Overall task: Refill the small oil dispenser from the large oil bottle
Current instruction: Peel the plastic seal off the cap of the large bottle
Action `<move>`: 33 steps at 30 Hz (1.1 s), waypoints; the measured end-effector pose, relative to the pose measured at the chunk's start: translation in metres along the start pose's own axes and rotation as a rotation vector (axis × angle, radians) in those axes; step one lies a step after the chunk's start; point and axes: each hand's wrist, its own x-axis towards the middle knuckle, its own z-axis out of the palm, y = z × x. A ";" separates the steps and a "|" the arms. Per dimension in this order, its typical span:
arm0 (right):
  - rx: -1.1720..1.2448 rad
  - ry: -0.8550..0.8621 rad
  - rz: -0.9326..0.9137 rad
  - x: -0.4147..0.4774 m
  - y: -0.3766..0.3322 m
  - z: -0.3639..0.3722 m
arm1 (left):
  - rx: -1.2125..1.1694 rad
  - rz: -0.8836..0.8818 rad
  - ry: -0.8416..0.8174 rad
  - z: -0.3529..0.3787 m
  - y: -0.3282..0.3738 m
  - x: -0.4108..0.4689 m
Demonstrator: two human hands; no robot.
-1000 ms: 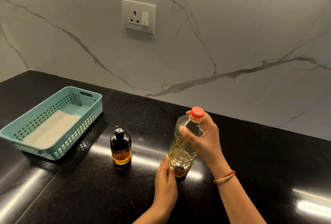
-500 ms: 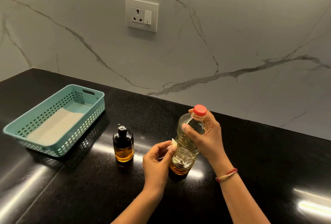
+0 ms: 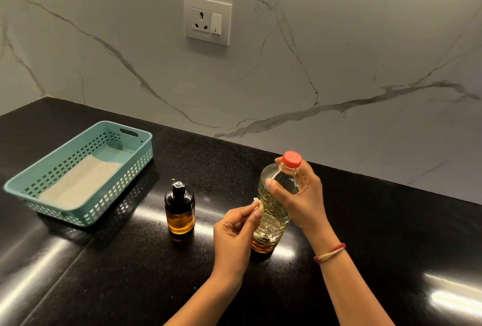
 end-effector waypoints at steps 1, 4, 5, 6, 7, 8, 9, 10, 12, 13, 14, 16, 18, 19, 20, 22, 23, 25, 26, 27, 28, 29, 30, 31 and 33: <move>0.001 0.001 0.001 0.000 0.000 0.000 | 0.029 0.027 -0.004 0.001 0.000 0.000; 0.004 0.002 0.006 -0.001 0.001 -0.001 | 0.065 0.030 0.018 0.000 -0.004 0.000; 0.002 0.003 0.006 -0.001 0.002 -0.001 | 0.063 0.012 0.021 -0.001 -0.006 -0.001; -0.002 0.004 0.007 -0.001 0.002 -0.001 | 0.063 -0.009 0.018 -0.004 -0.008 -0.001; -0.005 0.005 0.010 0.000 0.002 -0.001 | 0.073 -0.029 0.008 -0.006 -0.011 -0.002; -0.007 0.004 0.010 0.000 0.002 -0.001 | 0.098 -0.045 -0.007 -0.007 -0.014 -0.003; -0.008 0.001 0.008 0.001 0.002 0.000 | 0.131 -0.059 -0.020 -0.009 -0.018 -0.004; -0.011 -0.001 0.005 0.001 0.001 0.000 | 0.162 -0.070 -0.028 -0.011 -0.022 -0.005; -0.014 -0.001 0.006 0.001 0.002 0.001 | 0.181 -0.084 -0.032 -0.013 -0.029 -0.008; -0.010 0.000 0.010 0.000 0.002 0.001 | 0.180 -0.079 -0.033 -0.013 -0.031 -0.009; -0.006 0.001 0.012 0.000 0.002 0.000 | 0.177 -0.068 -0.036 -0.012 -0.031 -0.009; -0.002 -0.001 0.013 0.000 0.002 -0.001 | 0.149 -0.025 -0.047 -0.010 -0.025 -0.007; -0.007 -0.004 0.014 0.000 0.003 -0.001 | 0.138 0.037 -0.070 -0.007 -0.017 -0.003; -0.008 -0.006 0.014 0.000 0.003 -0.001 | 0.144 0.062 -0.088 -0.006 -0.013 0.000; -0.010 -0.006 0.013 0.001 0.003 -0.001 | 0.160 0.082 -0.106 -0.006 -0.010 0.003; -0.015 -0.004 0.014 0.001 0.003 0.000 | 0.197 0.098 -0.128 -0.009 -0.008 0.008; -0.015 -0.003 0.016 0.001 0.003 0.000 | 0.205 0.094 -0.129 -0.011 -0.009 0.010; -0.014 0.001 0.017 0.000 0.003 0.000 | 0.209 0.066 -0.123 -0.016 -0.012 0.012; -0.017 0.005 0.017 0.000 0.003 -0.001 | 0.210 0.044 -0.123 -0.019 -0.015 0.012; -0.017 0.008 0.018 0.000 0.003 -0.001 | 0.217 0.023 -0.122 -0.021 -0.018 0.011; -0.014 0.010 0.018 0.000 0.003 -0.001 | 0.233 0.003 -0.119 -0.024 -0.022 0.010; -0.011 0.009 0.017 0.001 0.002 -0.001 | 0.258 -0.018 -0.117 -0.026 -0.027 0.008; -0.008 0.007 0.015 0.001 0.002 0.000 | 0.287 -0.037 -0.117 -0.028 -0.032 0.006; -0.007 0.006 0.013 0.001 0.001 0.000 | 0.312 -0.052 -0.117 -0.030 -0.036 0.003; -0.005 0.008 0.011 0.000 0.000 0.000 | 0.325 -0.055 -0.107 -0.030 -0.039 0.000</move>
